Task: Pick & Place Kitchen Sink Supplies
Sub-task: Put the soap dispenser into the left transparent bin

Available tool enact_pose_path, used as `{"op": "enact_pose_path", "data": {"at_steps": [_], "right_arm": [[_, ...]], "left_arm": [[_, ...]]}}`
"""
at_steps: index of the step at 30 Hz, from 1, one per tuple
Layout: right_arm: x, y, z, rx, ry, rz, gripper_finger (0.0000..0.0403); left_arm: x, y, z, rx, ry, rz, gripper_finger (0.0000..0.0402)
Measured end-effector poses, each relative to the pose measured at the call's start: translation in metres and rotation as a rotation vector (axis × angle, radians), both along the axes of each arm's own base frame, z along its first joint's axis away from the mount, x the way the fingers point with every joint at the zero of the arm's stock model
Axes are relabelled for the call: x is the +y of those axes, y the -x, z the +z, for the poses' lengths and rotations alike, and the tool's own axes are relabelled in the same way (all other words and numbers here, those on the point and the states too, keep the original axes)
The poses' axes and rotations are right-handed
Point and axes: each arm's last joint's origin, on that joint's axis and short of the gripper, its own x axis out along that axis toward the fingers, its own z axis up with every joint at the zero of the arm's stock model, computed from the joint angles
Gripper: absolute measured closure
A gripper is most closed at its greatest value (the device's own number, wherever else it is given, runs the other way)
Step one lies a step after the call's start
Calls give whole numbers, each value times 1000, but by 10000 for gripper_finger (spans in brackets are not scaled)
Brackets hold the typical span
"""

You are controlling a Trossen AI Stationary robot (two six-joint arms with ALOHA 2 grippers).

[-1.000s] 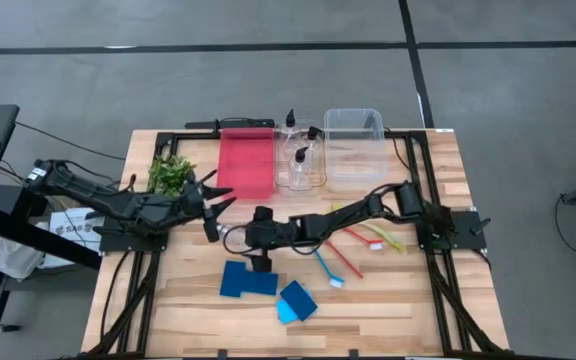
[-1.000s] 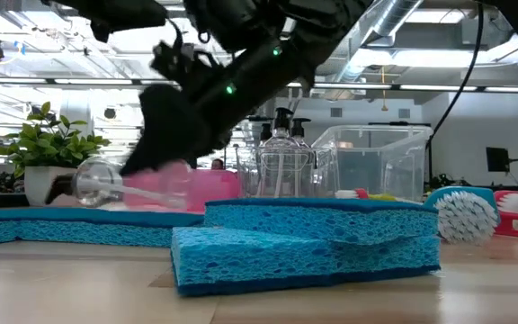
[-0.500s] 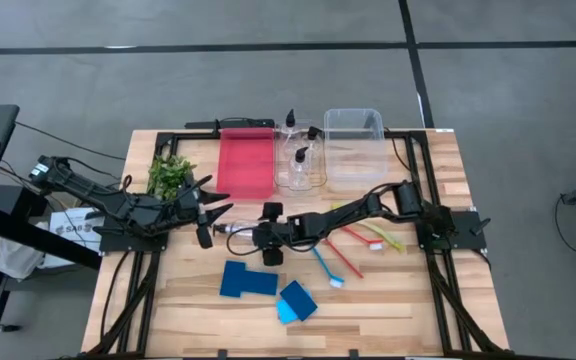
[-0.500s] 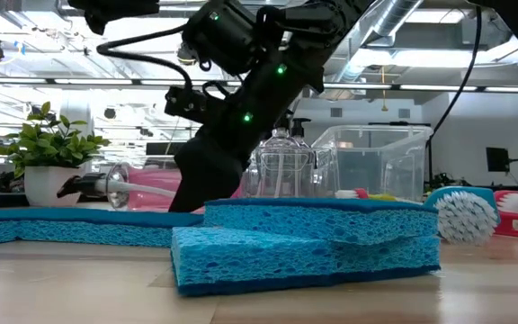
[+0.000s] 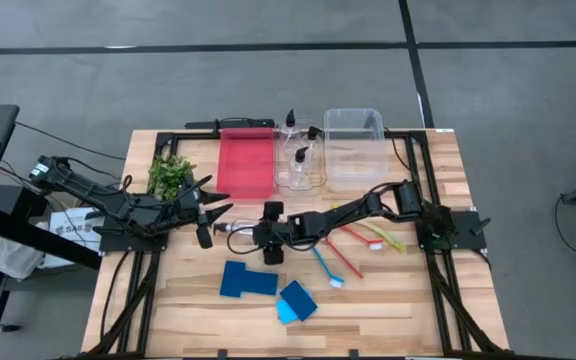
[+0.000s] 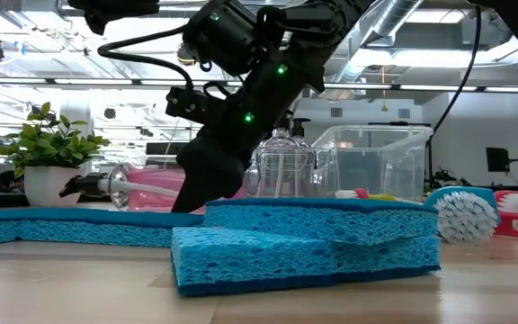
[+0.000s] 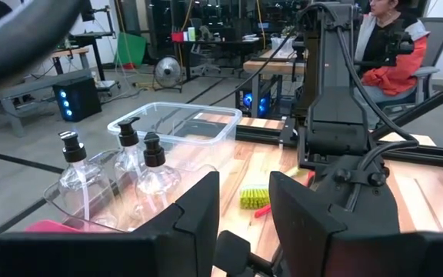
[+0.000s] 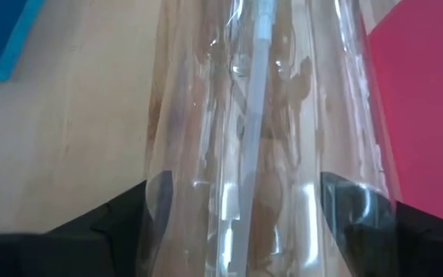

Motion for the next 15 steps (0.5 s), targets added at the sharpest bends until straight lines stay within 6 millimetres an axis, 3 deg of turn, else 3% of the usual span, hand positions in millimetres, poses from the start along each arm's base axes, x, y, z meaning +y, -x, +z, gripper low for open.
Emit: {"op": "enact_pose_path", "data": {"at_steps": [8,15], "right_arm": [[2,1,9,-14,41,-1,80],[-1,11,48,-64,79,-27,83]], "left_arm": [[1,0,0,1,-9,37,285],[2,2,2,-11,-6,66,285]]}}
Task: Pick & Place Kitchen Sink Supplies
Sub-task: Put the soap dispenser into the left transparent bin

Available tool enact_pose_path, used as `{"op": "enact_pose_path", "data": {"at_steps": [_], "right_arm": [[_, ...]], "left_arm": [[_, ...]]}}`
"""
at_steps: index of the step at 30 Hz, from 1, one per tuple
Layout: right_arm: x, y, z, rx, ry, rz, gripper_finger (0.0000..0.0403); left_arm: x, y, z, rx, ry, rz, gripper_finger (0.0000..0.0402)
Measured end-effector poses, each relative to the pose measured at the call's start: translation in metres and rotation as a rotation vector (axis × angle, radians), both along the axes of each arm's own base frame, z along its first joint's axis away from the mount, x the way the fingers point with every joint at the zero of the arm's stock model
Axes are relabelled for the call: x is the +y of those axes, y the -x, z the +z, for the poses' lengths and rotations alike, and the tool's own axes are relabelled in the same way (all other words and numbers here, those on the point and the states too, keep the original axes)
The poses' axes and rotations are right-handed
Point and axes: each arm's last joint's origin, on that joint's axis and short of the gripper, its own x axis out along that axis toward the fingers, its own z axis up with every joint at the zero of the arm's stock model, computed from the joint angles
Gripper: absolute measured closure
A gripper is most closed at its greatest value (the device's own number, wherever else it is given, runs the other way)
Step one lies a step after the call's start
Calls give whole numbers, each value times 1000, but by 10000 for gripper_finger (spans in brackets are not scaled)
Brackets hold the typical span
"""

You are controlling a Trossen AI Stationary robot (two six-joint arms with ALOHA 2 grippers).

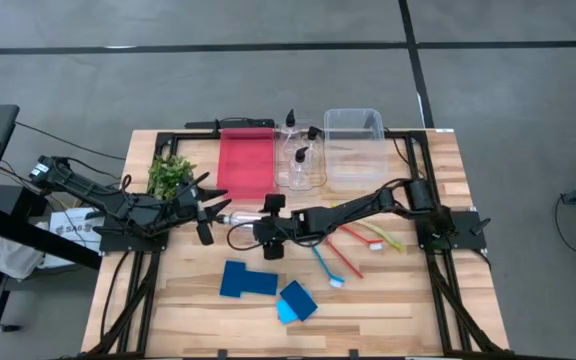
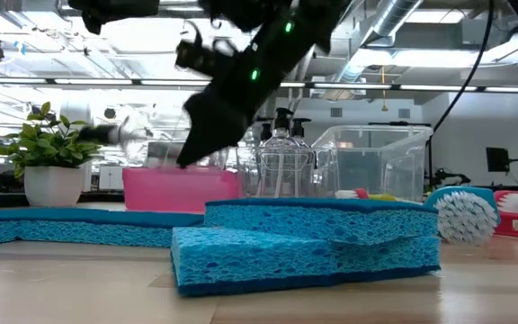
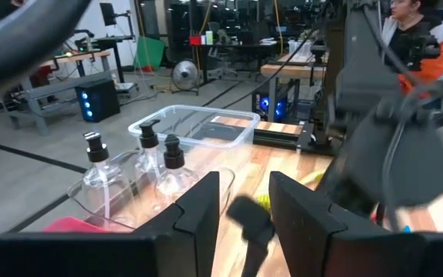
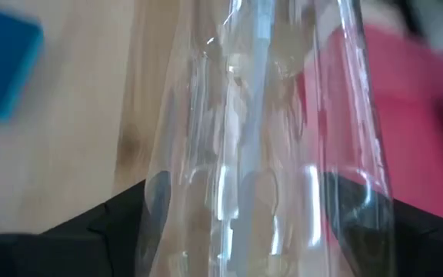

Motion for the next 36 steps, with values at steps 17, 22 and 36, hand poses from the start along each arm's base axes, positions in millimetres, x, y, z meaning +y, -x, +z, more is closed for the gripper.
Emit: {"op": "enact_pose_path", "data": {"at_steps": [17,22,36], "right_arm": [[-9,84,147,-144,5,4,81],[-11,101,167,-184,-9,-8,81],[-14,110,174,-184,7,-39,80]], "left_arm": [[2,2,4,-31,11,57,285],[1,0,2,-3,-20,56,285],[-5,-14,7,-94,-31,-51,240]]}}
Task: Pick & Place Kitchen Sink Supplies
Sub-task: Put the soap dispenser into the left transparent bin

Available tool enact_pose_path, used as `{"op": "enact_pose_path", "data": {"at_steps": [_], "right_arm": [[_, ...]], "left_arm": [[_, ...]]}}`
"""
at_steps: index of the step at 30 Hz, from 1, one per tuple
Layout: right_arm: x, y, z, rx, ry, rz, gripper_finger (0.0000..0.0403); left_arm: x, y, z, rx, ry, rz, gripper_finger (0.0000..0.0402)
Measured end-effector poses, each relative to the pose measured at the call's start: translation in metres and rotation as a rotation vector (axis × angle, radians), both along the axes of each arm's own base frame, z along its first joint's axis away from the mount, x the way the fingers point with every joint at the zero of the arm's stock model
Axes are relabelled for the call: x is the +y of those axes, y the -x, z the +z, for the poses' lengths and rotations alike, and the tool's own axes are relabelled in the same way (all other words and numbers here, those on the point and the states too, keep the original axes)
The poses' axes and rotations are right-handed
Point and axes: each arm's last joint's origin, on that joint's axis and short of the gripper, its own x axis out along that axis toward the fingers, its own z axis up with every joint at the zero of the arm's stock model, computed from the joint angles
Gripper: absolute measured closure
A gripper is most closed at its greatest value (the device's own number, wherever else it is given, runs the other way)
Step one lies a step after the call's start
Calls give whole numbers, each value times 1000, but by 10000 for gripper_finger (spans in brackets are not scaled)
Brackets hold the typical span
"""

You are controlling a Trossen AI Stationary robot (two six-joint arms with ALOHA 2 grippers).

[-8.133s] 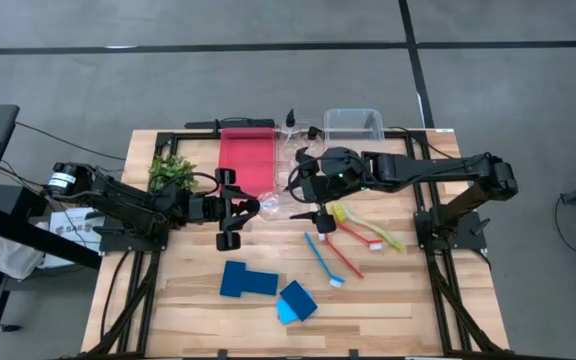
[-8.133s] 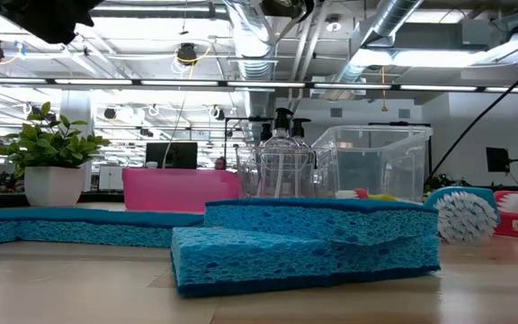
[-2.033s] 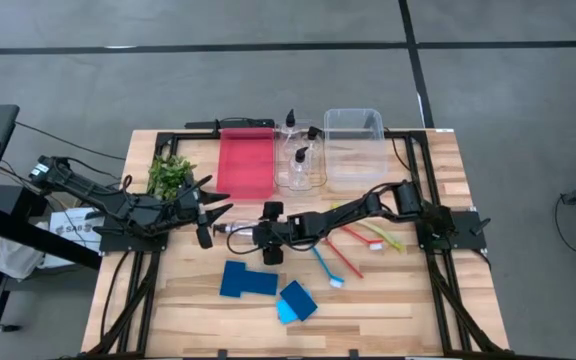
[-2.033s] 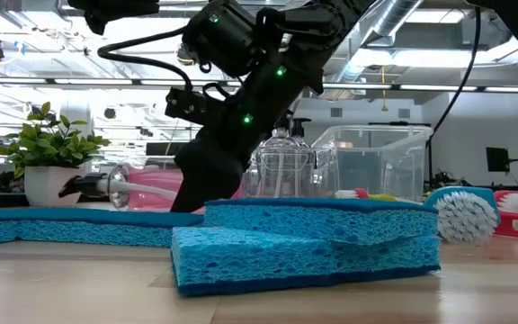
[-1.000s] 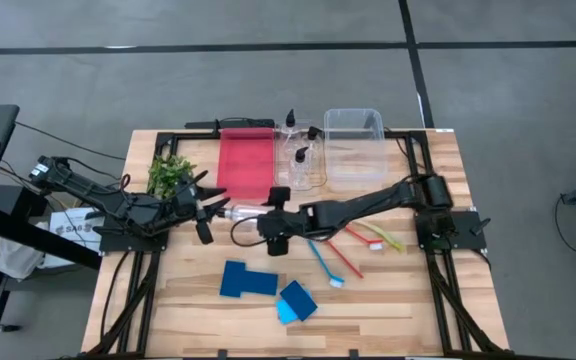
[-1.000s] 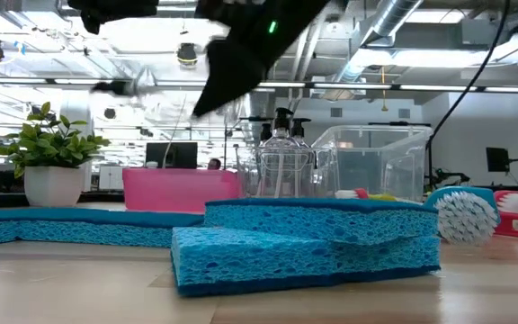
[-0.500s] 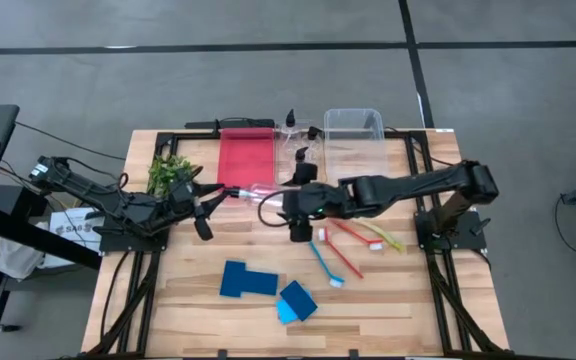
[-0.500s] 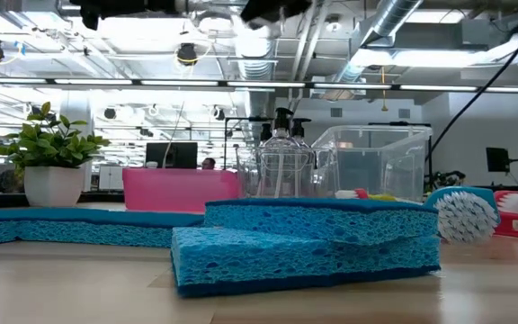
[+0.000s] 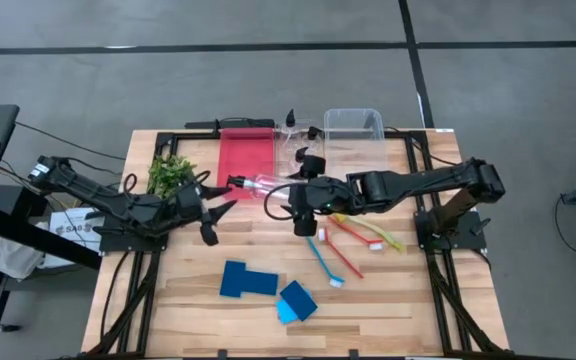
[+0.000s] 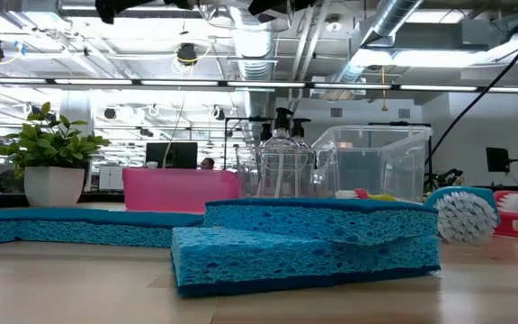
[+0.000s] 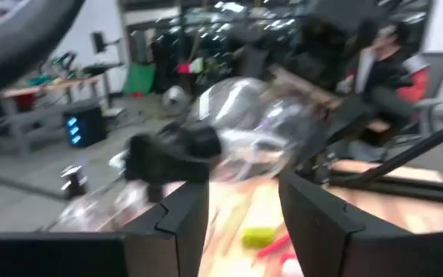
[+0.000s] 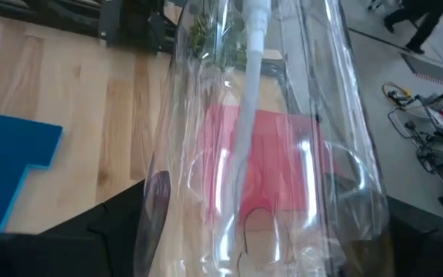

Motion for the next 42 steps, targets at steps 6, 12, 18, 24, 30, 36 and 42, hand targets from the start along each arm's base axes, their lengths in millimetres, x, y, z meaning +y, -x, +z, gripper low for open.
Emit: {"op": "enact_pose_path", "data": {"at_steps": [6,12,18,24,30,36,42], "right_arm": [[0,1,0,7,28,-22,80],[-1,0,0,7,58,-40,80],[-4,5,6,-5,125,-112,80],[-5,8,23,-108,221,-204,80],[-7,9,43,-215,315,-247,80],[-7,8,50,-243,378,-267,80],[-5,8,50,-240,378,-260,80]], "left_arm": [[-4,-6,3,-41,-35,-47,215],[-4,-6,7,-68,-60,-39,201],[-2,-7,7,-67,-64,-24,199],[16,-13,15,-175,-26,82,199],[42,-21,31,-441,27,93,198],[62,-30,35,-633,84,-75,199],[75,-38,31,-720,98,-71,198]]}}
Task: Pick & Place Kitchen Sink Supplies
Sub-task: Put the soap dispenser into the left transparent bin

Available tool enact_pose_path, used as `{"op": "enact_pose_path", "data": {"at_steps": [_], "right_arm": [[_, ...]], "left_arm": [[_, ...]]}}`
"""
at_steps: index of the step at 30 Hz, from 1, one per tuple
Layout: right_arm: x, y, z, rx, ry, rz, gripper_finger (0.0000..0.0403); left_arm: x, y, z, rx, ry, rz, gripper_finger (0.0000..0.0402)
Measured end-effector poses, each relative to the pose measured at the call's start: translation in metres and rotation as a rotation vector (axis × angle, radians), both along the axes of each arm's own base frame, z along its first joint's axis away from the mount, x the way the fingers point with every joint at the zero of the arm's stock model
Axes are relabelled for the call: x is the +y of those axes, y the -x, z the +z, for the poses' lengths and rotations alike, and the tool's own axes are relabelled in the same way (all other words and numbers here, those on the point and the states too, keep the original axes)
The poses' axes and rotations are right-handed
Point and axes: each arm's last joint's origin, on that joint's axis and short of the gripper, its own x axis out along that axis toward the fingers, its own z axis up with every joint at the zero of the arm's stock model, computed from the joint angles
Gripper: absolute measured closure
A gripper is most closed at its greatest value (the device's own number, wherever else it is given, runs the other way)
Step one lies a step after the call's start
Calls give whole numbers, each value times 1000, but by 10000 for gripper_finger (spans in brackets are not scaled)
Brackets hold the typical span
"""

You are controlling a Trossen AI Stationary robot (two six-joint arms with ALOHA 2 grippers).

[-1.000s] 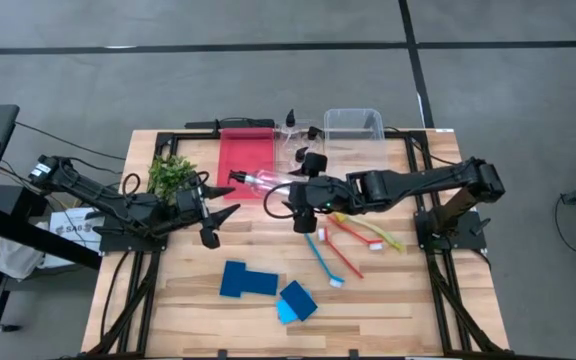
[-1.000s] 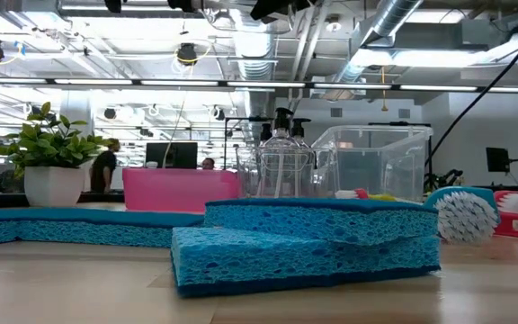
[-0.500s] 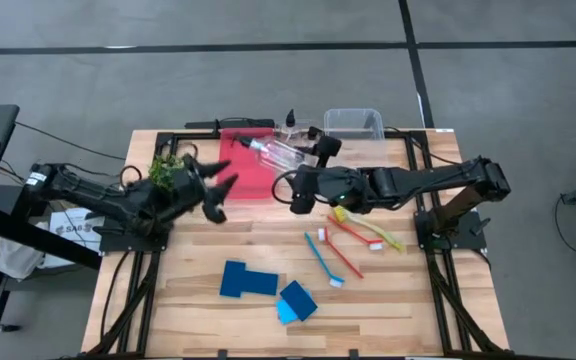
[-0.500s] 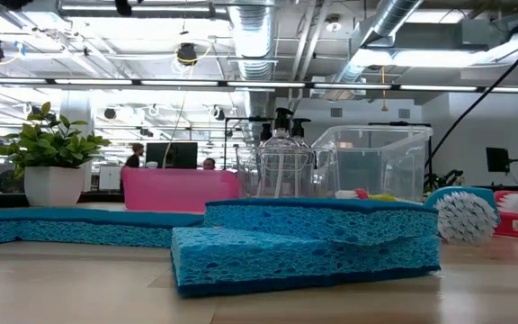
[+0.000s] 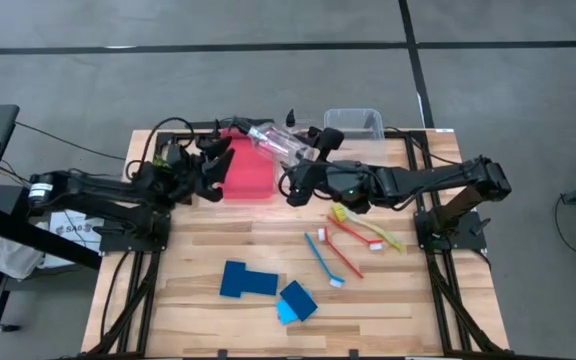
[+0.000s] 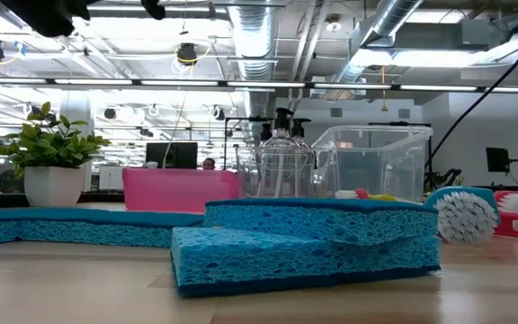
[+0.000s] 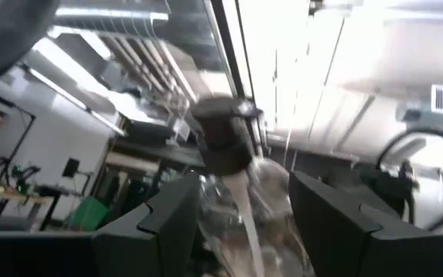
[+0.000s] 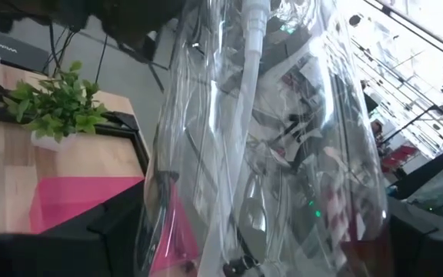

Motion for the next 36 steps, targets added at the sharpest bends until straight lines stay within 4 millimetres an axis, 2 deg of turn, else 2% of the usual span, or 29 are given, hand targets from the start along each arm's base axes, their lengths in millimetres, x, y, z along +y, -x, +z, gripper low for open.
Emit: {"op": "enact_pose_path", "data": {"at_steps": [9,20,26,36], "right_arm": [[0,0,0,1,0,0,80],[0,0,0,3,1,0,80],[0,0,-2,20,2,4,80],[0,0,-3,29,-7,7,80]], "left_arm": [[9,-7,5,-107,45,-10,202],[11,-44,14,-83,13,-50,202],[12,-56,21,-95,3,-46,202],[12,-58,26,-113,-2,-47,202]]}}
